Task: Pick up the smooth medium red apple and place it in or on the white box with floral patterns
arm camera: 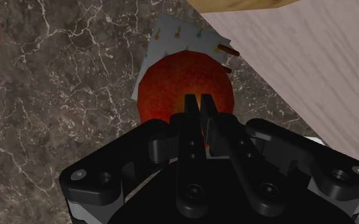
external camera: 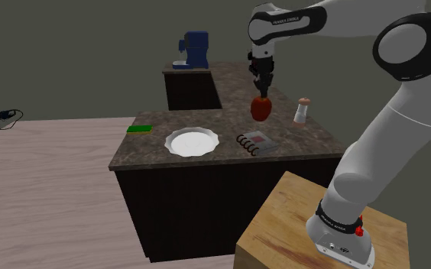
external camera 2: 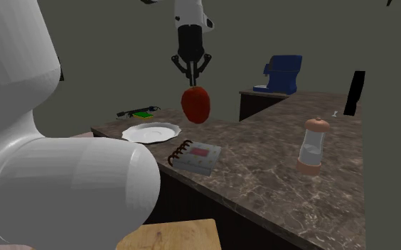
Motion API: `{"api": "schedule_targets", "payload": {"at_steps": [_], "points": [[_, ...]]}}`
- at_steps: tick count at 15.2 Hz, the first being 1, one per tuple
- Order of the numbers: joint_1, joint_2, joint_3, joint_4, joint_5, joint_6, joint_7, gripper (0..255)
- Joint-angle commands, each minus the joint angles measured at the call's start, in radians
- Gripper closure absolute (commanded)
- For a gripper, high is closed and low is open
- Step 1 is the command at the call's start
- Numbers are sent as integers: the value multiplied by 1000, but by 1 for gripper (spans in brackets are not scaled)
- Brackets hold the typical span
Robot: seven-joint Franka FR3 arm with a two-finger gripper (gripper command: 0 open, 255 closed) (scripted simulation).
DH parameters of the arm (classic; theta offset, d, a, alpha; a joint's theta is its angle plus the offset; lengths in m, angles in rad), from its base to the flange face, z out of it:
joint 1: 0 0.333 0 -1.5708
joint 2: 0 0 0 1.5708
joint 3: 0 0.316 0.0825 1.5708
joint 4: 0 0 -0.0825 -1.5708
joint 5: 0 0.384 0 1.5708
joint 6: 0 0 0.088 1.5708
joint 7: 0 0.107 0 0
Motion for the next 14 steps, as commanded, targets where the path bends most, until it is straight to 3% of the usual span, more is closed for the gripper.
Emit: {"api": "schedule_targets", "payload": {"at_steps": [1, 14], "points": [[1, 1, 1, -25, 1, 26, 5, 255], [-3, 13, -8, -188, -2, 200, 18, 255]]}}
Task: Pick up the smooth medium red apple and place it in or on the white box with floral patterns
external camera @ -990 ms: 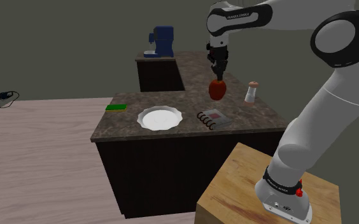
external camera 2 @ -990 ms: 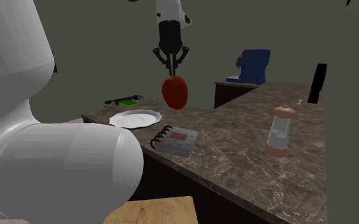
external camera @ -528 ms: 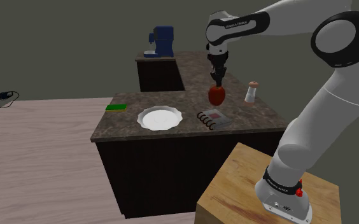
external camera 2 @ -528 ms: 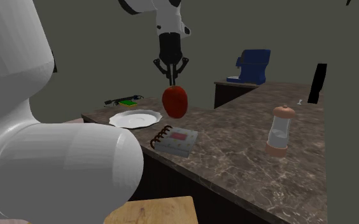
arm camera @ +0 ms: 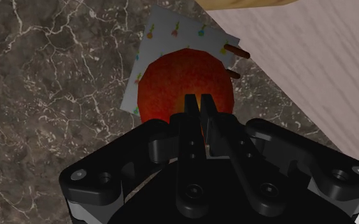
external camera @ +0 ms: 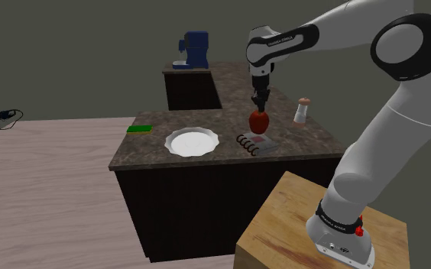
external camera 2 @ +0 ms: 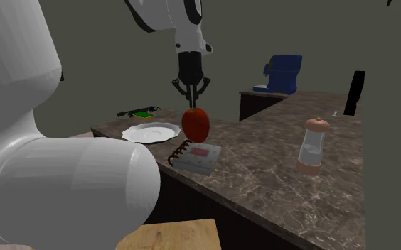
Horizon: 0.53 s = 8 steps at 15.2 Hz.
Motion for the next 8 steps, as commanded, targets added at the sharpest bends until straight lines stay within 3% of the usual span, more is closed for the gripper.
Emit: {"api": "schedule_targets", "payload": {"at_steps": [1, 8], "points": [[-1, 5, -2, -23, 0, 29, 0, 255], [-2, 18, -6, -66, 0, 84, 3, 255]]}}
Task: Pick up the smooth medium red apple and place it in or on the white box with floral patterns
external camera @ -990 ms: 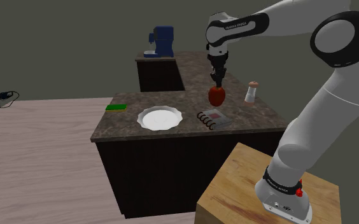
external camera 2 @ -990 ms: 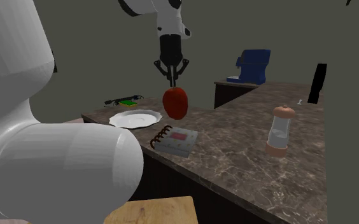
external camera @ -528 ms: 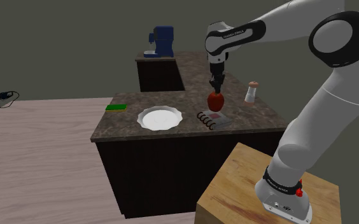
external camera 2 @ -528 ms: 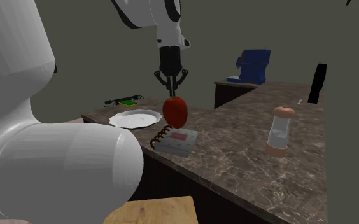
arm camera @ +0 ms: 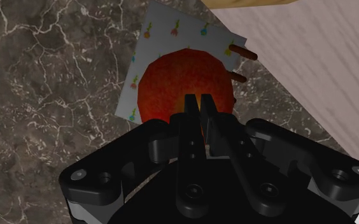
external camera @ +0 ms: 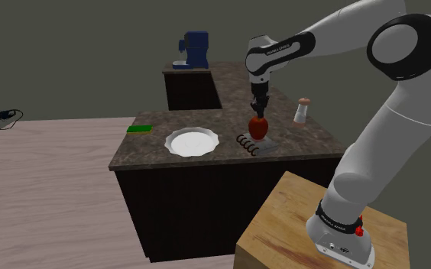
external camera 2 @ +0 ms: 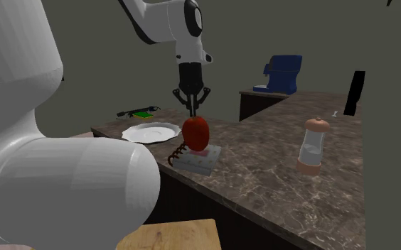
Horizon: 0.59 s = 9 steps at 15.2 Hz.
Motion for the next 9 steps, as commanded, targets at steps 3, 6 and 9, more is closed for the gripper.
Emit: {"api": "schedule_targets", "payload": {"at_steps": [3, 6, 9], "points": [[0, -1, 0, -1, 0, 1, 0, 255], [0, -1, 0, -2, 0, 1, 0, 0], [0, -1, 0, -2, 0, 1, 0, 0]]}}
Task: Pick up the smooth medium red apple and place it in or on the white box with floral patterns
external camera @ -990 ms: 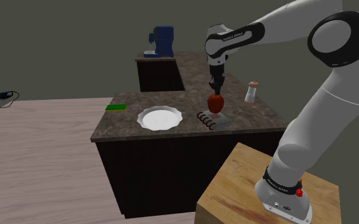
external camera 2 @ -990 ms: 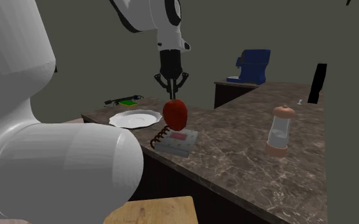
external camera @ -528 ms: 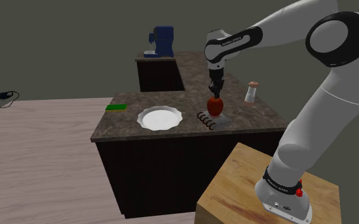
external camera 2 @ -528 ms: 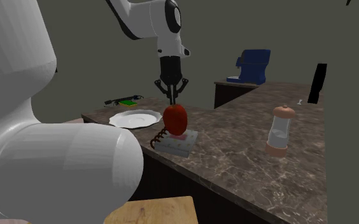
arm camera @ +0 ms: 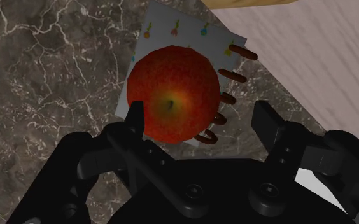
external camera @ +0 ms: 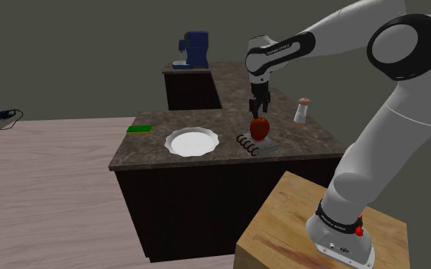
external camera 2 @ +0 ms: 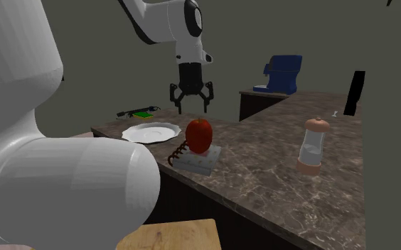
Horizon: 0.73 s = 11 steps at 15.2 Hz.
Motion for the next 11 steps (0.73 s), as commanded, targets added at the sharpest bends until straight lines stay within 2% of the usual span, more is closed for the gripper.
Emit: {"api": "schedule_targets", "payload": {"at_steps": [1, 2, 6, 11], "points": [[0, 0, 0, 0, 0, 0, 0, 0], [0, 0, 0, 0, 0, 0, 0, 0], [7, -1, 9, 126, 7, -127, -3, 0], [7, -1, 9, 126, 7, -127, -3, 0]]}}
